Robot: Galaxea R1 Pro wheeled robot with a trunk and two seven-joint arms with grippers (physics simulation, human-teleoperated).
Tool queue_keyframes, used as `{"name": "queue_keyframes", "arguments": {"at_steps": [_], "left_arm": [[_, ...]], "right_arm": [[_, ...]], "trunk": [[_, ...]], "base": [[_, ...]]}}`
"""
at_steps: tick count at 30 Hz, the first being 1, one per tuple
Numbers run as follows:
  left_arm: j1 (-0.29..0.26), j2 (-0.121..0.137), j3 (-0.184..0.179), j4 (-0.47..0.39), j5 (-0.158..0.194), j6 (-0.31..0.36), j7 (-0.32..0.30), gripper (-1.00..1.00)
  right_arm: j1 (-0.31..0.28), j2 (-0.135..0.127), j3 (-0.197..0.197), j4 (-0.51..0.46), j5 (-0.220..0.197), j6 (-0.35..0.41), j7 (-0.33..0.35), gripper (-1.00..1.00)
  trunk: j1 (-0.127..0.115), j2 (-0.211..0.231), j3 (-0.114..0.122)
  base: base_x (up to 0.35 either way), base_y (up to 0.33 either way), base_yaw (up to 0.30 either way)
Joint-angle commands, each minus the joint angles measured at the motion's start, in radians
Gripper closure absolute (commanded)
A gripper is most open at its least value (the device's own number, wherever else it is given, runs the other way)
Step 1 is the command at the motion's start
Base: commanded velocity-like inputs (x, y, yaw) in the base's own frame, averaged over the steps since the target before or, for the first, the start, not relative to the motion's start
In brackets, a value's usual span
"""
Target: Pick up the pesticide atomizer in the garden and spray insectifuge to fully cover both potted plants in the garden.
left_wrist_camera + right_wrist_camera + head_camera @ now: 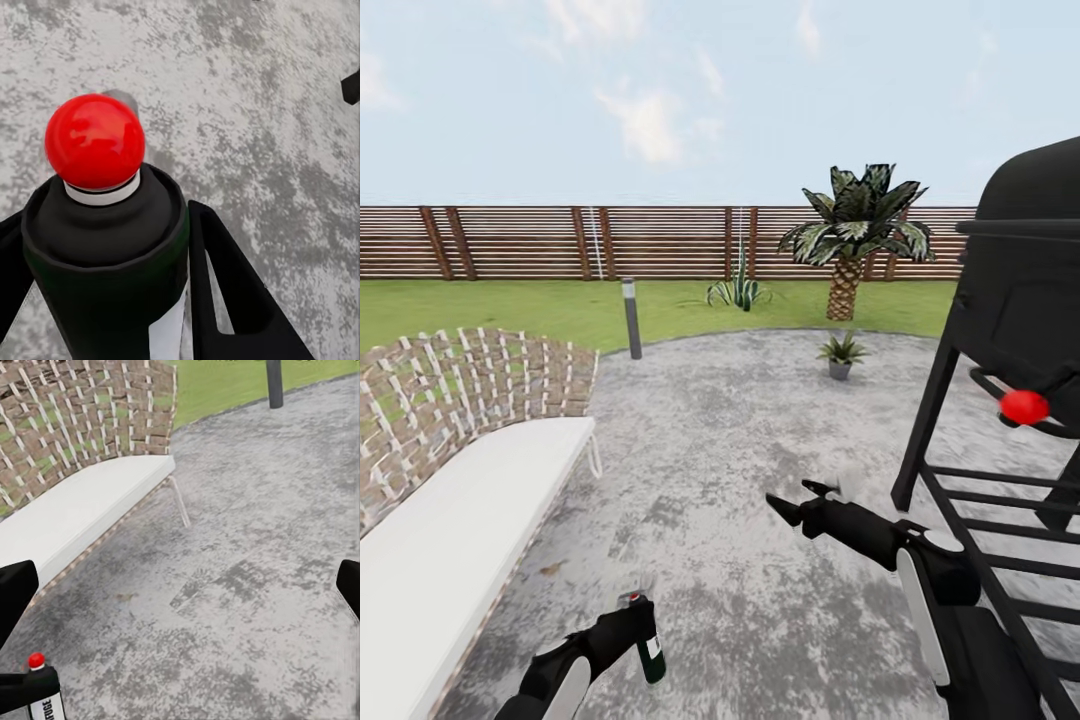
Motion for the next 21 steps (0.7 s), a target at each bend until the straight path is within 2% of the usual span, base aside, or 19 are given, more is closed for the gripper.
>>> {"name": "queue_keyframes", "arguments": {"at_steps": [1,21], "left_arm": [[0.000,0.000,-0.001,0.000,0.004,0.004,0.000,1.00],[-0.002,-0.002,-0.001,0.004,0.002,0.002,0.000,1.00]], "right_arm": [[-0.002,0.001,-0.003,-0.001,-0.002,0.008,0.004,-1.00],[-0.004,0.001,-0.006,-0.001,0.001,-0.042,-0.004,-1.00]], "trunk": [[0.000,0.000,-0.001],[0.000,0.000,-0.001]], "base": [[0.339,0.000,0.000],[0.339,0.000,0.000]]}}
